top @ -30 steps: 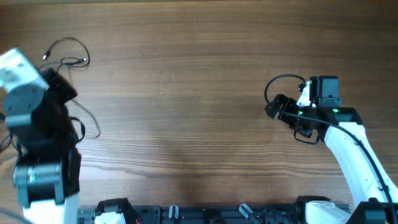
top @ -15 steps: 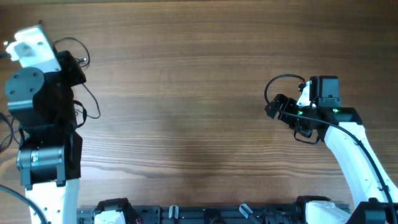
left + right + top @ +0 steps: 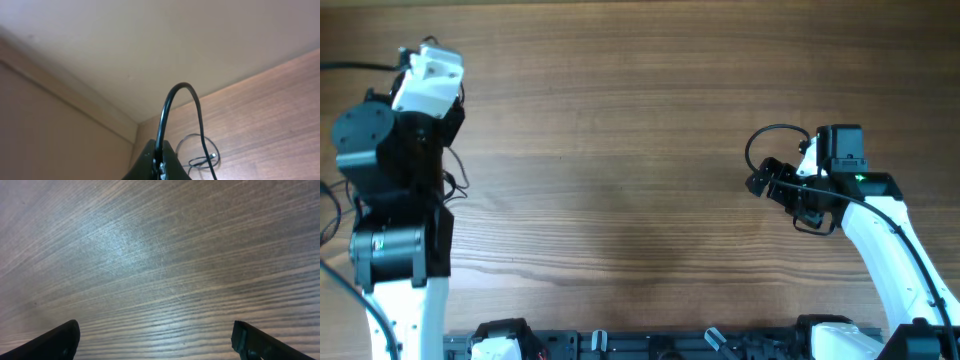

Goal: Untangle cables

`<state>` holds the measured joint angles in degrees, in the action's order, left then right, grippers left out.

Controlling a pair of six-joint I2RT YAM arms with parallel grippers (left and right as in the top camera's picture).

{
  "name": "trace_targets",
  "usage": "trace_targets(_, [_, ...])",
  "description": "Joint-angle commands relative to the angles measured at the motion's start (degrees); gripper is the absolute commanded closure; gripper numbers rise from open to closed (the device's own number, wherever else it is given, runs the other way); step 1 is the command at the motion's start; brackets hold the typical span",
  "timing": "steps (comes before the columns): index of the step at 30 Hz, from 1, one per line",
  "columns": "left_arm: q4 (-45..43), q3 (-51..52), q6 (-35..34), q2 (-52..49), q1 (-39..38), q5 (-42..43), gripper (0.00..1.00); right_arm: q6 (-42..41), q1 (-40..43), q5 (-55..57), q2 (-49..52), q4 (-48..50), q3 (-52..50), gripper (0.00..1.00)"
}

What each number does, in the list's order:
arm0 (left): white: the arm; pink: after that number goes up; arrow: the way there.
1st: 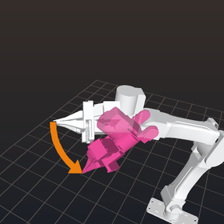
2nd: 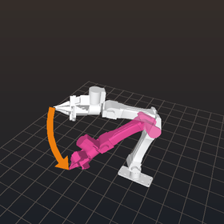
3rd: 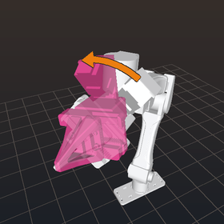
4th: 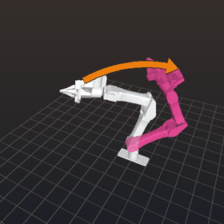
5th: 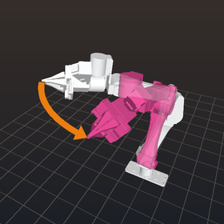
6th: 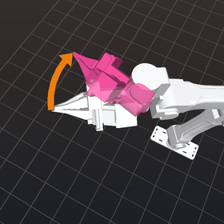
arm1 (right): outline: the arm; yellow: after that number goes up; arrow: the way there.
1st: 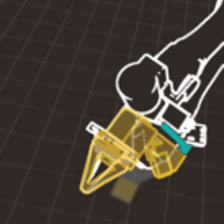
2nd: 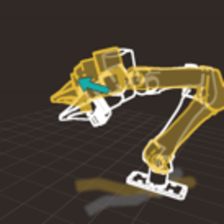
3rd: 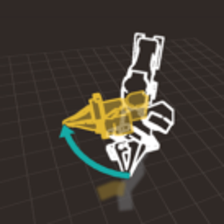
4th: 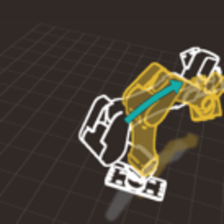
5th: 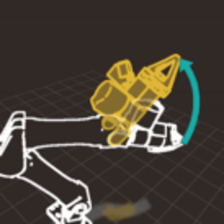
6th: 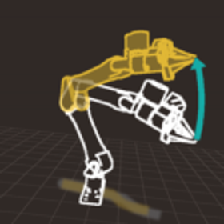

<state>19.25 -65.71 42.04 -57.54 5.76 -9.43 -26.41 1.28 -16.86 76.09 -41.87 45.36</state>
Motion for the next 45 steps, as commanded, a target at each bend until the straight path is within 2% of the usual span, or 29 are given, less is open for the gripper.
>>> trace_targets(1, [-2.84,0.04,-0.09,-3.45,0.37,8.70,0.96,-0.57,-0.31,0.55,-0.55,-0.68,0.26,0.00])
trace_targets(3, [-4.31,0.04,-5.07,-4.33,0.37,14.56,0.96,-0.59,-0.31,0.55,-0.55,-0.72,0.26,0.00])
trace_targets(5, [-3.30,0.04,-7.80,-4.79,0.37,24.44,0.96,-0.57,-0.31,0.55,-0.55,-0.63,0.26,0.00])
trace_targets(6, [-1.07,0.04,-6.27,-4.92,0.37,32.37,0.96,-0.59,-0.31,0.55,-0.55,-0.66,0.26,0.00])
trace_targets(7, [2.19,0.04,-1.88,-5.18,0.37,40.52,0.96,-0.57,-0.31,0.55,-0.55,-0.72,0.26,0.00])
trace_targets(8, [4.87,0.04,1.90,-5.42,0.37,45.33,0.96,-0.55,-0.31,0.57,-0.55,-0.72,0.26,0.00])
trace_targets(9, [7.78,0.04,4.63,-5.77,0.37,48.19,0.96,-0.57,-0.31,0.57,-0.55,-0.68,0.26,0.00])
trace_targets(12, [13.05,0.04,3.13,-7.04,0.44,48.24,0.96,-0.55,-0.31,0.59,-0.55,-0.63,0.26,0.00])
trace_targets(18, [23.54,0.09,-17.07,-12.39,0.42,47.93,0.96,-0.55,-0.31,2.27,-0.55,0.07,0.26,0.00])
trace_targets(20, [26.38,0.52,-27.12,-14.99,0.37,47.78,0.96,-0.55,-0.31,2.29,-0.55,0.33,0.26,0.00])
trace_targets(21, [27.56,0.94,-32.44,-16.37,0.37,46.77,0.96,-0.57,-0.31,2.29,-0.55,0.50,0.26,0.00])
trace_targets(23, [30.99,1.86,-47.74,-20.13,0.26,40.06,0.96,-0.55,-0.31,2.29,-0.55,1.05,0.26,0.00])
trace_targets(25, [32.94,2.69,-57.68,-22.64,-0.11,34.47,0.96,-0.55,-0.31,2.29,-0.55,1.42,0.26,0.00])
trace_targets(26, [33.77,3.58,-64.98,-24.41,-0.63,31.01,0.96,-0.57,-0.31,2.29,-0.55,1.51,0.26,0.00])
trace_targets(29, [34.12,5.84,-78.31,-28.41,-3.06,30.53,0.96,-0.55,-0.31,2.29,-0.55,1.51,0.26,0.00])
trace_targets(31, [34.18,5.90,-78.05,-30.18,-5.07,33.88,0.96,-0.57,-0.31,2.29,-0.55,1.75,0.26,0.00])
trace_targets(33, [33.86,5.90,-78.38,-31.10,-7.65,31.98,0.96,-0.61,-0.31,2.27,-0.55,2.01,0.26,0.00])
trace_targets(35, [33.33,5.90,-81.31,-31.12,-9.73,23.43,0.96,-0.57,-0.31,2.27,-0.55,1.88,0.26,0.00])
trace_targets(37, [32.63,5.90,-85.26,-31.12,-11.28,6.38,0.96,-0.57,-0.31,2.27,-0.55,1.60,0.26,0.00])
trace_targets(40, [30.64,5.90,-90.82,-31.12,-11.23,-11.21,0.96,-0.55,-0.31,2.29,-0.55,1.62,0.26,0.00])
trace_targets(41, [28.22,5.90,-91.41,-31.12,-10.93,-13.44,0.96,-0.55,-0.31,2.27,-0.55,1.73,0.26,0.00])
trace_targets(45, [16.26,5.90,-91.32,-31.15,-10.67,-13.16,0.96,-0.57,-0.31,2.27,-0.55,1.90,0.26,0.00])
